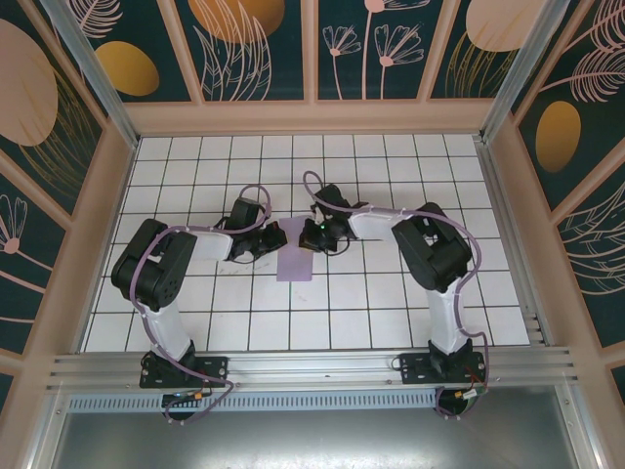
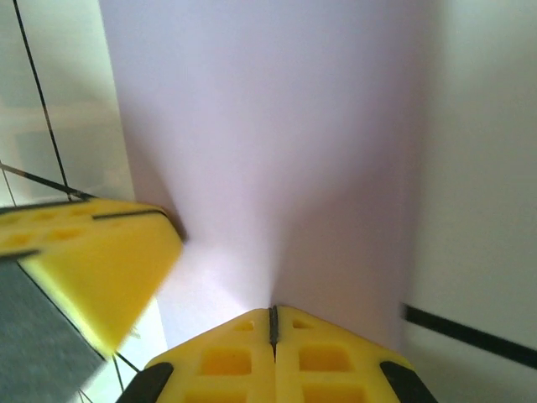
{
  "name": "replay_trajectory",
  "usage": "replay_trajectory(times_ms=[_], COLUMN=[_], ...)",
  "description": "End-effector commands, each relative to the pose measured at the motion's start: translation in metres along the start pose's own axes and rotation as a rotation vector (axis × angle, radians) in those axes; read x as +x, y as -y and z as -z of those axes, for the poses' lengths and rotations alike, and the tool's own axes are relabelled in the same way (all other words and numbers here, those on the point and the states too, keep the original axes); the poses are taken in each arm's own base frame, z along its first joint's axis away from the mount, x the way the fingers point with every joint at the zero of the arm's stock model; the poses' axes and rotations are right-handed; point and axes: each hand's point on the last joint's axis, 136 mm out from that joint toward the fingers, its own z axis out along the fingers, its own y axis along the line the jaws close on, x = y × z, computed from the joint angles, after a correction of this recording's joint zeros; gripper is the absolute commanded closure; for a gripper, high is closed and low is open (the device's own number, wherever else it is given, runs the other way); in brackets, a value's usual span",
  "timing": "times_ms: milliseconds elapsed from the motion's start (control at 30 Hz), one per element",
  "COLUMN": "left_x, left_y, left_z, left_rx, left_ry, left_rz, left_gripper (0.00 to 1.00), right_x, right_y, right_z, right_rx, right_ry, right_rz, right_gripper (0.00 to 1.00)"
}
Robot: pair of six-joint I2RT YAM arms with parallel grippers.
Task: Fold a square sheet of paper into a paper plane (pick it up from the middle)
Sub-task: Fold the square sheet of paper in half at the center of the table.
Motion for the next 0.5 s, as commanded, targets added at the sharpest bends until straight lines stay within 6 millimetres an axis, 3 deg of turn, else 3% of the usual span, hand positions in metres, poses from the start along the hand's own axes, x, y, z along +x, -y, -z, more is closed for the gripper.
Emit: replay_trajectory(times_ms=[0, 67, 133, 267, 367, 467], left_x=[0.088, 0.092, 0.093, 0.089, 0.088, 0.087], left_y=[-0.138, -0.141, -0.14, -0.134, -0.132, -0.13], left_z=[0.007, 0.006, 0.005, 0.005, 0.004, 0.004], left_rx=[-0.49, -0.493, -0.483, -0.461, -0.457, -0.45], left_ry=[-0.179, -0.189, -0.192, -0.187, -0.187, -0.19], left_rz=[0.152, 0.15, 0.15, 0.14, 0.136, 0.134], left_gripper=[1.0, 1.0, 1.0, 1.0, 1.0, 1.0], right_x=[0.032, 0.03, 0.02, -0.003, -0.012, -0.017], right_y=[0.063, 0.067, 0.058, 0.007, -0.021, -0.031], right_z=[0.01, 0.019, 0.029, 0.045, 0.036, 0.018], right_rx=[0.156, 0.16, 0.143, 0.052, 0.001, -0.034], right_ry=[-0.072, -0.055, -0.02, 0.052, 0.067, 0.049], right_rz=[-0.047, -0.042, -0.025, 0.066, 0.116, 0.119], right_gripper=[1.0, 1.0, 1.0, 0.99, 0.99, 1.0])
